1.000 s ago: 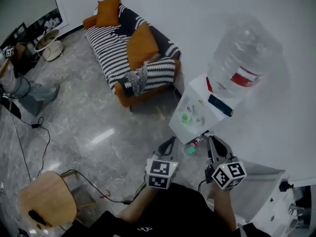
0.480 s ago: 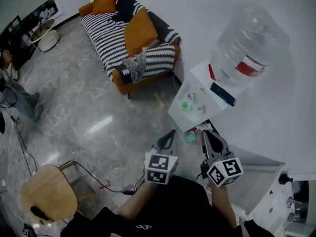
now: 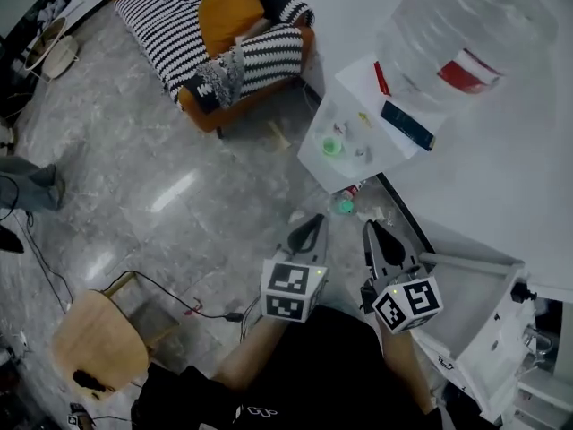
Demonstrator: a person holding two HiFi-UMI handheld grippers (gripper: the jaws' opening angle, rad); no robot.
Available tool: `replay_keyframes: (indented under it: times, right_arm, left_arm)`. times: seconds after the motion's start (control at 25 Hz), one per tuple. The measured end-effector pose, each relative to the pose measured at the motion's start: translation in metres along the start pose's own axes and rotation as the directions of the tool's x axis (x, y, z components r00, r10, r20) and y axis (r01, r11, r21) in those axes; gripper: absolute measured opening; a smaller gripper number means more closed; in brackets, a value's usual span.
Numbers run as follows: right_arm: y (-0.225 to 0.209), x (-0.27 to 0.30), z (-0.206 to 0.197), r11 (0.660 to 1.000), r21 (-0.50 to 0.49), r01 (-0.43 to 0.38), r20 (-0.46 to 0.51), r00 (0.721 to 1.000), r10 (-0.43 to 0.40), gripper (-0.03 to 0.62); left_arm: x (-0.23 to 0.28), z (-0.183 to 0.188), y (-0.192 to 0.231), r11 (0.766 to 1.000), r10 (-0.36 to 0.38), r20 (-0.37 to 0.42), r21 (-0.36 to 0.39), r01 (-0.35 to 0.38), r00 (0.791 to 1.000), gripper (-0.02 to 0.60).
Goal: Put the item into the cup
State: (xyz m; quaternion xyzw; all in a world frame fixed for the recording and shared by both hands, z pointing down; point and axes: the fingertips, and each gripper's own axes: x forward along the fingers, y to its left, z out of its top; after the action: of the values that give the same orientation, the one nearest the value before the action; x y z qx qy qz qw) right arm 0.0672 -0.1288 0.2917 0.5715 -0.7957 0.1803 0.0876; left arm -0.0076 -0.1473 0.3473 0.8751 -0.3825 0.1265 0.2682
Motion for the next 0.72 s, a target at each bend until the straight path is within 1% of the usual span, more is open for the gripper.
replay_keyframes:
  times: [0.12,0.2,0.32,0.4,0.52,0.72]
  right_arm:
    - [-0.002,0.011,-0.004,1.0,0.008,-0.002,-0.008,1.0,0.002,0.009]
    - [-0.005,0.019,-0.013,1.0,0.024,-0.004,-0.024,1.0,0.005,0.009]
    - [-0.013,0.036,-0.032,0.998,0.061,-0.006,-0.053,0.999,0.009,0.009]
    - [-0.017,0.048,-0.043,0.996,0.092,-0.01,-0.059,0.998,0.015,0.009]
    - [-0.026,0.065,-0.055,0.994,0.113,-0.009,-0.061,0.998,0.016,0.009]
    - [-0.061,0.089,-0.076,0.991,0.127,0.028,-0.069,0.997,-0.019,0.009]
  left_arm:
    - [0.014,-0.005,0.0,1.0,-0.019,-0.016,0.001,0.019,1.0,0.014]
    - [0.023,-0.01,0.004,1.0,-0.017,-0.032,0.002,0.017,0.999,0.014]
    - [0.036,-0.021,0.017,1.0,0.012,-0.054,-0.004,-0.012,0.998,0.014]
    - [0.046,-0.031,0.029,0.999,0.032,-0.077,-0.01,-0.033,0.996,0.014]
    - [0.062,-0.04,0.044,0.998,0.051,-0.092,-0.017,-0.052,0.994,0.014]
    - [0.098,-0.054,0.051,0.998,0.064,-0.103,0.001,-0.064,0.993,0.014]
